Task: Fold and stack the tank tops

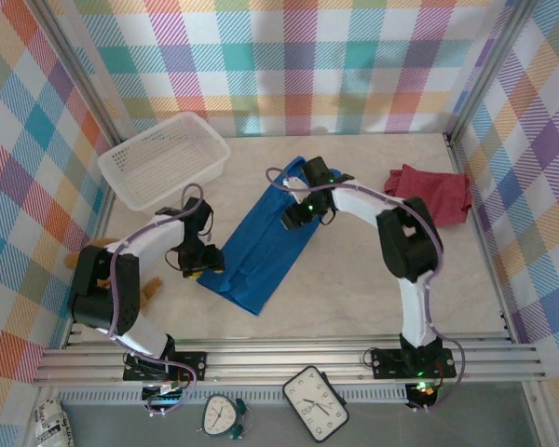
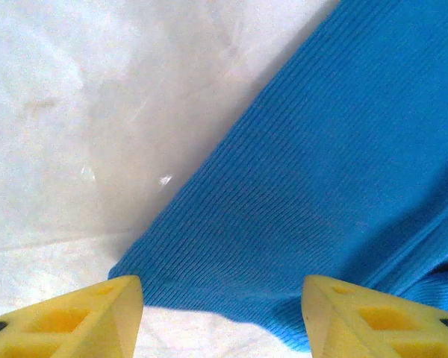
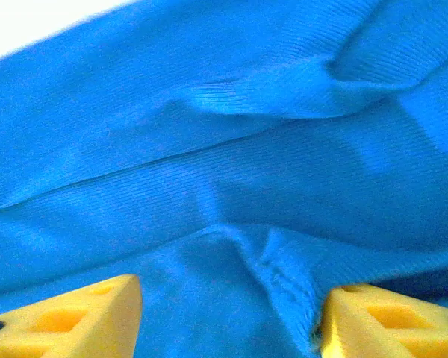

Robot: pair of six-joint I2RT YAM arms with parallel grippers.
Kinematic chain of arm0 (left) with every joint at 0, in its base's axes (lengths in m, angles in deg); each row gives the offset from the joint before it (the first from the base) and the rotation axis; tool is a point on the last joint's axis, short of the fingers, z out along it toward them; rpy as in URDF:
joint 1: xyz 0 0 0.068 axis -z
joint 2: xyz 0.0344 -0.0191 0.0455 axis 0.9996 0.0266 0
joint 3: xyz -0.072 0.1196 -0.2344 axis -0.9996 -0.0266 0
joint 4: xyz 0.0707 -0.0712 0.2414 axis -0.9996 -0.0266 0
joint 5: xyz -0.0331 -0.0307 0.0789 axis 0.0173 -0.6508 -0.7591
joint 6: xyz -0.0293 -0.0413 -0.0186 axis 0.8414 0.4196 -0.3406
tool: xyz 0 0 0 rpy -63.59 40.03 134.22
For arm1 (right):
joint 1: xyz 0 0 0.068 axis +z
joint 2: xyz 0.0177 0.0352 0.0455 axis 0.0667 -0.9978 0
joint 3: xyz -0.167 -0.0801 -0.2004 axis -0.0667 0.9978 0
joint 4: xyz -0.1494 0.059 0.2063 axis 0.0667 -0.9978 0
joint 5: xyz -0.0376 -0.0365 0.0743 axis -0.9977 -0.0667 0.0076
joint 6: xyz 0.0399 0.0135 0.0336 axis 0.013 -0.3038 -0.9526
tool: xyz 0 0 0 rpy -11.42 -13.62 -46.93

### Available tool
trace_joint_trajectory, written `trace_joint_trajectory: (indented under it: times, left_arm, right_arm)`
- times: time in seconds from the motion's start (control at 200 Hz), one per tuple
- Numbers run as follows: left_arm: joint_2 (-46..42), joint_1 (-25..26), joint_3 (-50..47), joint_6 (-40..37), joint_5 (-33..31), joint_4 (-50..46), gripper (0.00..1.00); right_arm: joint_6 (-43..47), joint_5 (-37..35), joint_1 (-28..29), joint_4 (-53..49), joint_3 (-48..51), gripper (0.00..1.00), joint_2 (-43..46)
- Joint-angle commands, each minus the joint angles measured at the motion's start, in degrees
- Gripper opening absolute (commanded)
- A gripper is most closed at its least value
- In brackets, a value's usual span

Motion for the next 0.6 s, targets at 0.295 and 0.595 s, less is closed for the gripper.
trace_joint_trajectory:
  times: [0.295,0.595]
  left_arm:
    - [2.3,-1.7,-5.5,2.9,3.5,4.5,0.53]
    - [1.9,-1.9,-5.9,2.7,0.7,3.7,0.50]
  right_arm:
    - [-5.1,-0.1,25.6,13.9,20.1,0.65,14.8]
    - [-4.1,-6.9,19.7,12.9,20.6,0.66,16.4]
